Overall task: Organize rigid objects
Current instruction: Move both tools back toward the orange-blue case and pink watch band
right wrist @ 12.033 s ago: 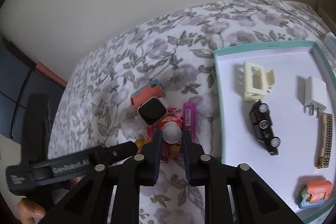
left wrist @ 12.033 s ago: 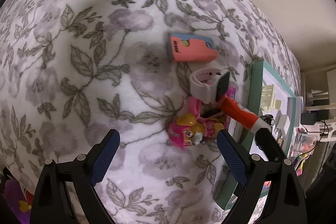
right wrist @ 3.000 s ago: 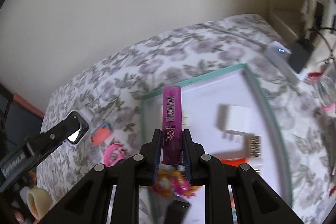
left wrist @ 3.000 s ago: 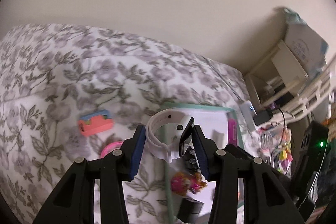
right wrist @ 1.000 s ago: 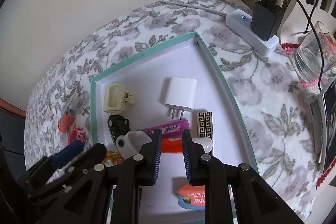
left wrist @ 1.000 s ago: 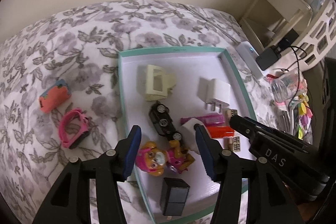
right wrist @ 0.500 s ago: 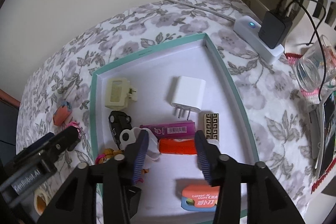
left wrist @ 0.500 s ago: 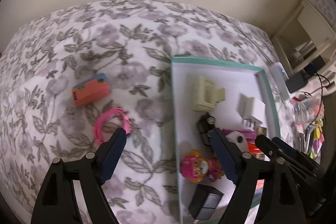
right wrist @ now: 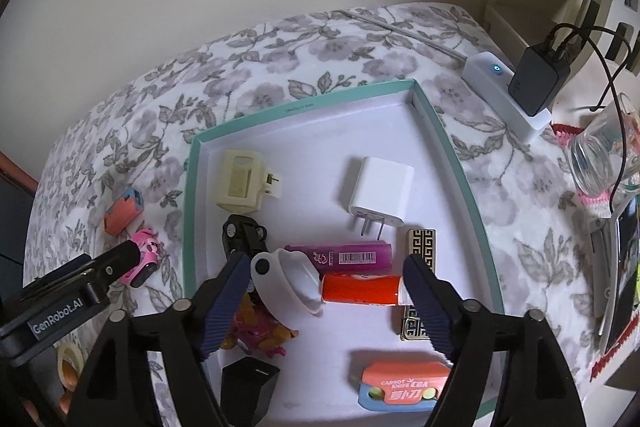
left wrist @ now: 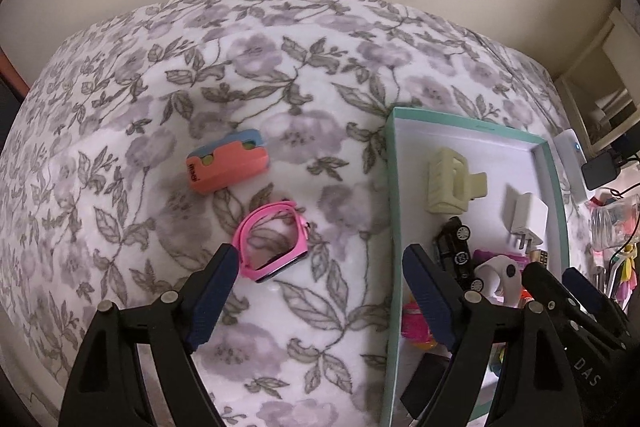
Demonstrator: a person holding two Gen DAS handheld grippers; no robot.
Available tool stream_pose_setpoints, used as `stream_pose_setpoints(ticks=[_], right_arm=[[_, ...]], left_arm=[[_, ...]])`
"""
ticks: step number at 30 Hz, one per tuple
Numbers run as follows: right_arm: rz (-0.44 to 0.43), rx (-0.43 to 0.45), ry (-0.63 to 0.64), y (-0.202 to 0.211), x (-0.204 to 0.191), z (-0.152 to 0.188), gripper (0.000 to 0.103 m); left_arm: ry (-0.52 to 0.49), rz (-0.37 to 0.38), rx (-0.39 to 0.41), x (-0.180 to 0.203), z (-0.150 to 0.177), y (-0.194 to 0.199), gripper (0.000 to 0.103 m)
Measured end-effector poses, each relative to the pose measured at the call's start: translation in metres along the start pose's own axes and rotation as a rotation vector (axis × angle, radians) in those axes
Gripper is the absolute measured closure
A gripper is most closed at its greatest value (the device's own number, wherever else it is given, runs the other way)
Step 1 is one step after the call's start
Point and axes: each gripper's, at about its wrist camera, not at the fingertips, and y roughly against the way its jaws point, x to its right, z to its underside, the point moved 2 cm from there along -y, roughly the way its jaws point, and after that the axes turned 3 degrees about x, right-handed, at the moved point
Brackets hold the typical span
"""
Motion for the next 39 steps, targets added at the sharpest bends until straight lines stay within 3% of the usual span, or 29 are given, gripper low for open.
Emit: stream_pose_setpoints(ticks=[7, 8, 9, 20, 28, 39], right_arm=[[-0.006, 0.024, 0.013, 0.002, -0.007, -0.001, 0.001], [-0.009, 0.027, 0.015, 0.002, -0.008, -0.001, 0.000], [-0.012, 0.030, 0.016, 0.002, -0.009, -0.001, 0.000], [-0.051, 0.066, 0.060, 0.008, -0.035, -0.003, 0.000], [-0.110, 0.111, 0.136, 0.015, -0.077, -0.004, 0.000], [-0.170, 0.072, 0.258, -0.006, -0.142, 0.008, 0.000]], left_arm=[[0.029, -0.022, -0.011, -0.016, -0.003, 0.000, 0.017], [0.040, -0.023, -0.013, -0.020, -0.003, 0.000, 0.012], [0.056, -0.027, -0.009, -0.025, -0.004, 0.001, 0.007], [0.177, -0.075, 0.029, -0.083, -0.014, 0.016, 0.007], [0.276, -0.145, 0.032, -0.136, -0.015, 0.027, 0.007], [0.290, -0.164, -0.013, -0.158, -0.014, 0.018, 0.007]])
